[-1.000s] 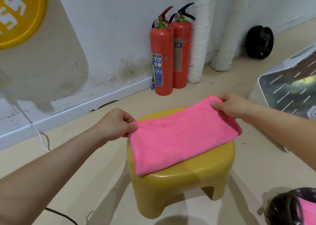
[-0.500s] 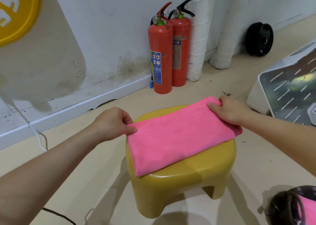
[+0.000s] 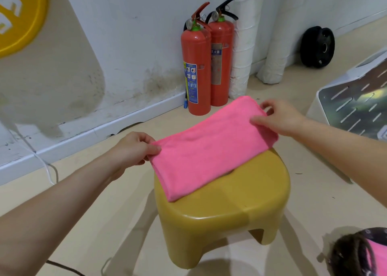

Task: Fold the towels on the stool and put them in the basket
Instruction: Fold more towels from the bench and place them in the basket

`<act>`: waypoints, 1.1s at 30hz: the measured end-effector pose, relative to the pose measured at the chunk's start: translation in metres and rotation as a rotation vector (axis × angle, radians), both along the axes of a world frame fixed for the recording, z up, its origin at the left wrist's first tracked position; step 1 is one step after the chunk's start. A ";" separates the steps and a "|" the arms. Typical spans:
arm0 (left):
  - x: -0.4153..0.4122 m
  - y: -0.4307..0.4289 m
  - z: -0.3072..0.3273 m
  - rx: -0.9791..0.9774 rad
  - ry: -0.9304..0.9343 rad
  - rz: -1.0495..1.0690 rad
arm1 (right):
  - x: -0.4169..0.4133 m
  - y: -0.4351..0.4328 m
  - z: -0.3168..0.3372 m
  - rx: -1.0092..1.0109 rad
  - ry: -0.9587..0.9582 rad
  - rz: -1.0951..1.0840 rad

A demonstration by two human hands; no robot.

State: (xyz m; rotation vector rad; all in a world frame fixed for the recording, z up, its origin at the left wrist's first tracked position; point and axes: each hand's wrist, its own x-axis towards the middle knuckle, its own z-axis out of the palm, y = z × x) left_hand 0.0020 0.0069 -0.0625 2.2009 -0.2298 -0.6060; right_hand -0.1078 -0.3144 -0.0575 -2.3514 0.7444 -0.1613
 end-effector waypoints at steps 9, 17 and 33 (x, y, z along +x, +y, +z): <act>0.000 0.008 -0.018 -0.250 0.100 0.140 | -0.008 -0.001 -0.010 0.343 0.251 -0.024; -0.015 0.009 0.006 -0.121 0.441 -0.426 | 0.002 0.000 -0.024 0.334 0.020 -0.127; -0.037 0.001 -0.004 -0.165 0.420 -0.585 | -0.007 0.088 0.018 -0.210 -0.077 0.526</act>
